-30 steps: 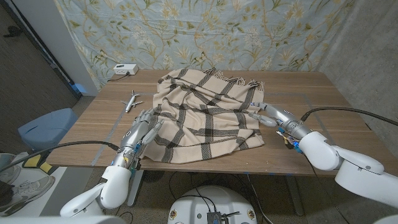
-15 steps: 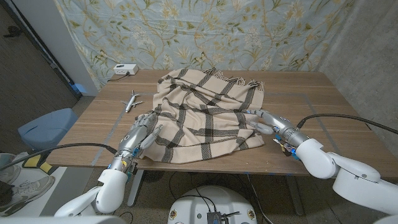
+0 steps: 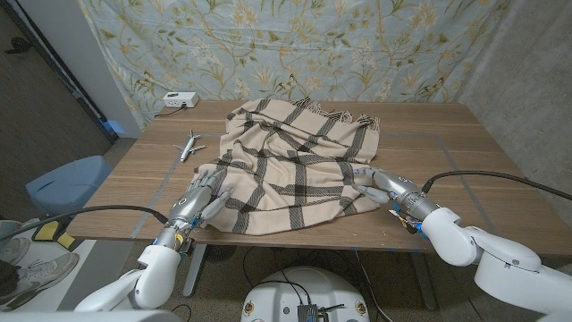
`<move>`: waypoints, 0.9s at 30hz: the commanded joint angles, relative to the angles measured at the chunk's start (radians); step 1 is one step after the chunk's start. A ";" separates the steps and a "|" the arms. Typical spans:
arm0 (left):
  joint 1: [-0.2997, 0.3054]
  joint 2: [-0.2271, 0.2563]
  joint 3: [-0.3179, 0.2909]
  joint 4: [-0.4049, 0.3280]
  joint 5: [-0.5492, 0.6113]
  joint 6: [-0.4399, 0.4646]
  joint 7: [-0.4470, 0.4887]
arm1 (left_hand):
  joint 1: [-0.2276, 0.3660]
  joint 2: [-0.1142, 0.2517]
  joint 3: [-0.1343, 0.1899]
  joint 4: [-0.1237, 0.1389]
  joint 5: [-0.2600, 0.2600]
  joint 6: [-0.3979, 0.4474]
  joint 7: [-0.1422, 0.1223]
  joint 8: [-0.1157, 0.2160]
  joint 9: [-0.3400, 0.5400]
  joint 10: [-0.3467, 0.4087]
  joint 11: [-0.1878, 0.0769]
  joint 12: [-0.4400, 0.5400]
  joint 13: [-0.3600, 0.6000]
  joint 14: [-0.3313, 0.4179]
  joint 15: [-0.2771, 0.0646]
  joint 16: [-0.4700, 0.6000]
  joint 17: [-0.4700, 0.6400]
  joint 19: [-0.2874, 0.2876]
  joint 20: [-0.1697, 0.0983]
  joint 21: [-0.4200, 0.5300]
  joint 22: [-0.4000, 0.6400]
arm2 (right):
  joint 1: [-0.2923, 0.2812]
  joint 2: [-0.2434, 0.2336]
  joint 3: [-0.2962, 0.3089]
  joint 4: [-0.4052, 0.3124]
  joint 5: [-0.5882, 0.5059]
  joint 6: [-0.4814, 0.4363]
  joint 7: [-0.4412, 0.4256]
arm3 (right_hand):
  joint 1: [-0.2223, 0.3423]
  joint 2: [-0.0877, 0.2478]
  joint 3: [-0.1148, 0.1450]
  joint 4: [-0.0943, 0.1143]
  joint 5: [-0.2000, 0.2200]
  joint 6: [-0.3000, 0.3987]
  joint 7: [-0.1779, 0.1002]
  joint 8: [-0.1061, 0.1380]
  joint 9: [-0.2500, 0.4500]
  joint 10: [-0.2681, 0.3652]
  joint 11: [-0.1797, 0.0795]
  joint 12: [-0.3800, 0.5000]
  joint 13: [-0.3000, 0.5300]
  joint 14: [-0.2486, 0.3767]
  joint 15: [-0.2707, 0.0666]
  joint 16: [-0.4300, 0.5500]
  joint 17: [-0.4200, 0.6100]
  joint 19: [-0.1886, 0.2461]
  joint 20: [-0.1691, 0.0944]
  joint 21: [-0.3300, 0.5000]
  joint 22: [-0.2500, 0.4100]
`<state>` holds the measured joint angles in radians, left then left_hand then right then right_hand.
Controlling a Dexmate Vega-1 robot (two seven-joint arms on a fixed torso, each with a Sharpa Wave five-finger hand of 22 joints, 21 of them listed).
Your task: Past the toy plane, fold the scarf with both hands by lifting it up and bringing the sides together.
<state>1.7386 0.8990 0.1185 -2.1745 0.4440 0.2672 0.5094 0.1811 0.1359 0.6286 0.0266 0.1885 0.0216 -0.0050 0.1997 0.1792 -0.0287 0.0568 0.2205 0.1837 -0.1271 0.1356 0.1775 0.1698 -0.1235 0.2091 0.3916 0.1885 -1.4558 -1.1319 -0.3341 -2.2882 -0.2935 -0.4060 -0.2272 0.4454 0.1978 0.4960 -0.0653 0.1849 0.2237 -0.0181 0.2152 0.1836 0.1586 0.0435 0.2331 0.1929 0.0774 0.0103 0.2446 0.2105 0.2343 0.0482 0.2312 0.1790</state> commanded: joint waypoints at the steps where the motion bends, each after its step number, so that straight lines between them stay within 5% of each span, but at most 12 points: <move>1: 0.015 -0.001 -0.011 -0.001 -0.008 0.002 -0.007 | 0.016 0.002 0.001 -0.006 -0.002 0.009 0.002 0.004 0.003 0.005 -0.002 0.000 0.003 -0.003 -0.006 0.004 0.003 0.007 0.004 -0.002 0.004 | 0.033 -0.026 -0.074 -0.015 -0.079 -0.071 0.031 | 0.044 0.002 0.028 -0.015 0.001 0.012 -0.010 -0.006 0.006 0.004 -0.016 0.002 0.005 0.010 -0.014 0.002 0.000 0.016 -0.004 0.004 0.004; 17: 0.013 -0.016 -0.016 0.009 -0.034 -0.039 -0.006 | 0.018 -0.002 -0.002 -0.008 -0.003 0.010 0.002 0.001 0.003 0.001 0.000 -0.003 0.003 -0.004 -0.005 0.004 0.003 0.003 0.005 -0.007 0.005 | 0.149 -0.016 -0.237 -0.022 -0.324 -0.205 0.150 | 0.180 -0.031 0.071 -0.106 -0.002 -0.021 -0.021 -0.021 0.006 -0.012 -0.049 -0.014 0.003 0.016 -0.044 -0.017 -0.012 0.043 -0.026 0.005 0.003; 27: 0.016 -0.025 -0.024 0.012 -0.052 -0.049 -0.010 | 0.008 -0.001 -0.007 0.002 -0.004 0.010 0.002 -0.001 0.004 -0.001 -0.001 -0.005 0.004 -0.007 -0.004 0.005 0.007 0.002 0.005 -0.008 0.005 | 0.198 0.013 -0.288 0.034 -0.418 -0.152 0.181 | 0.291 -0.054 0.080 -0.127 0.002 -0.050 -0.044 -0.024 0.006 -0.009 -0.069 -0.016 0.003 0.061 -0.068 -0.013 -0.015 0.082 -0.035 0.013 0.003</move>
<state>1.7516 0.8826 0.1019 -2.1671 0.4110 0.2341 0.5033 0.1899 0.1370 0.6246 0.0231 0.1846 0.0215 -0.0050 0.2002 0.1791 -0.0287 0.0568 0.2206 0.1836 -0.1270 0.1355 0.1776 0.1730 -0.1234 0.2091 0.3832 0.1884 -1.3131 -1.1441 -0.5558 -2.2956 -0.6003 -0.5765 -0.0874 0.7098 0.1496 0.5771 -0.1863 0.1849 0.1815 -0.0520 0.1944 0.1836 0.1459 -0.0134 0.2175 0.1928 0.1221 -0.0373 0.2322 0.1950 0.3027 0.0127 0.2368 0.1789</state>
